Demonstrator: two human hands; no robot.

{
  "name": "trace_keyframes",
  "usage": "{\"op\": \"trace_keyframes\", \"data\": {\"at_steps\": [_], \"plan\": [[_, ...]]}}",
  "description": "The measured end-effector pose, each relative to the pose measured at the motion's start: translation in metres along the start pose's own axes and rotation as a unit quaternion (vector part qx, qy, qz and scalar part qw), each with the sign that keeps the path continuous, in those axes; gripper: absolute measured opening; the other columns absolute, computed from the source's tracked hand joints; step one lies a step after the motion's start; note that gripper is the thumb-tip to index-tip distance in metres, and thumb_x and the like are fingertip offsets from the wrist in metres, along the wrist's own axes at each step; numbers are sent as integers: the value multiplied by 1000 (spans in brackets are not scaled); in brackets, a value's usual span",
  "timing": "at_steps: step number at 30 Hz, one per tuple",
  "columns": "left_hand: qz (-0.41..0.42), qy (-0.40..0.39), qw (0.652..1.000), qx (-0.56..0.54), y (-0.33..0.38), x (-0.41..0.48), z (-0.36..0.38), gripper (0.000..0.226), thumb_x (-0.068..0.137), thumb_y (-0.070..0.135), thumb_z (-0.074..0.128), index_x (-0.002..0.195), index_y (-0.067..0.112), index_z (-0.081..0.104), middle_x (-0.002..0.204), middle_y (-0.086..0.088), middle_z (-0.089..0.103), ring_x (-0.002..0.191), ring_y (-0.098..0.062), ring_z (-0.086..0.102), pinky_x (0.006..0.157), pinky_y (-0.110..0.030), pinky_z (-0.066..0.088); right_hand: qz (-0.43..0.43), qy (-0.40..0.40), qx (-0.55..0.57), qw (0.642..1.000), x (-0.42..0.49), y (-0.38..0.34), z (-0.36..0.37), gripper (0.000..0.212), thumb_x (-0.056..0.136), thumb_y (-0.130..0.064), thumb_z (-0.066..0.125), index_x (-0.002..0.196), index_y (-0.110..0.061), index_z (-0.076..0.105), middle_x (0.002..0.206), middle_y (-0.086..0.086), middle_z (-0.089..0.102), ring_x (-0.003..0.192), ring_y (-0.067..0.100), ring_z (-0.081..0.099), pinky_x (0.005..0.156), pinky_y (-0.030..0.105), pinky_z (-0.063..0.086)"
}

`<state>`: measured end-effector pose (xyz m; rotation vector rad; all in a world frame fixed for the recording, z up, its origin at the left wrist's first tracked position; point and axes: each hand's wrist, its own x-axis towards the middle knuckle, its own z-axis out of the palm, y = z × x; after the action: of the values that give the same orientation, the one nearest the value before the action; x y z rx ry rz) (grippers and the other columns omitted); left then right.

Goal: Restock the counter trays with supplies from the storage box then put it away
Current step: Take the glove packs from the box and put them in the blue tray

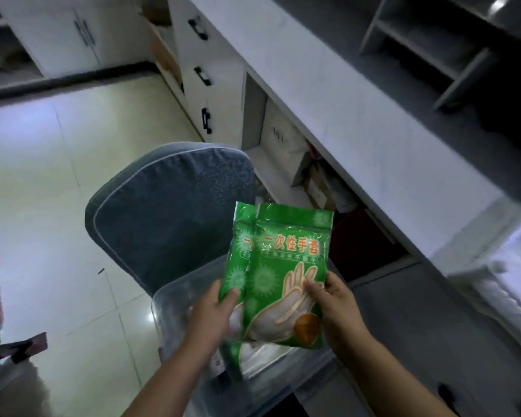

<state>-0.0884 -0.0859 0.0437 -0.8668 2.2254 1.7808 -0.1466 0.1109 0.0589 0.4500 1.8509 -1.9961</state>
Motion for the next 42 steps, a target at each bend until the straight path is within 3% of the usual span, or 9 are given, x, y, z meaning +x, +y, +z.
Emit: {"op": "trace_keyframes", "data": {"at_steps": [5,8,10,13,18,20,23,38,42], "plan": [[-15,-64,997,-49,44,-17,35,36,93,40,45,122,21,56,123,-2,62,110,-20,57,97,-36,43,-38,78,43,995,-18,-20,-28,13,89,-2,54,94,-12,60,79,9,75,68,22,71,55,29,56],[1,-147,985,-87,74,-33,56,38,81,54,51,108,29,60,109,2,69,99,-18,65,88,-39,50,-50,116,46,991,-28,-29,-47,13,91,-5,53,100,-11,61,84,11,75,72,27,72,56,31,56],[30,-187,979,-70,91,-44,73,27,72,45,67,94,32,60,97,8,70,88,-12,67,75,-33,53,-61,142,43,987,-34,-34,-58,14,91,-8,54,101,-15,62,90,14,74,80,32,71,67,41,58],[83,-196,977,-26,110,-56,98,31,71,15,77,86,33,57,89,9,69,83,-11,67,75,-33,55,-97,199,18,975,-42,-43,-78,17,89,-11,57,101,-22,63,104,16,68,94,33,67,84,50,55],[131,-197,970,-48,142,-81,139,26,74,11,74,85,30,61,81,10,73,76,-9,70,68,-27,57,-102,195,94,971,-62,-73,-123,20,86,-19,63,106,-19,60,95,7,74,86,23,71,69,34,57],[146,-202,966,-70,155,-95,159,24,73,8,74,89,23,63,77,6,75,73,-11,71,63,-24,57,-85,178,96,976,-73,-88,-151,39,76,-33,69,109,-14,58,97,10,72,87,25,71,70,37,56],[167,-226,955,-94,174,-123,195,26,72,5,75,89,21,63,78,4,76,72,-14,72,61,-26,57,-81,142,74,984,-96,-114,-197,43,64,-43,67,92,-11,58,81,7,71,74,22,69,72,37,53],[254,-328,908,-56,225,-247,424,30,71,20,72,98,22,58,86,2,73,76,-6,69,59,-16,52,-157,198,130,959,-199,-161,-451,20,68,-1,75,83,-8,63,64,3,74,58,14,70,48,20,52],[260,-391,883,4,235,-265,476,26,76,20,70,97,21,56,95,-1,71,85,-9,67,74,-26,55,-173,275,104,940,-217,-164,-509,20,69,1,75,82,-9,63,60,-1,73,54,11,69,46,18,51]]}}
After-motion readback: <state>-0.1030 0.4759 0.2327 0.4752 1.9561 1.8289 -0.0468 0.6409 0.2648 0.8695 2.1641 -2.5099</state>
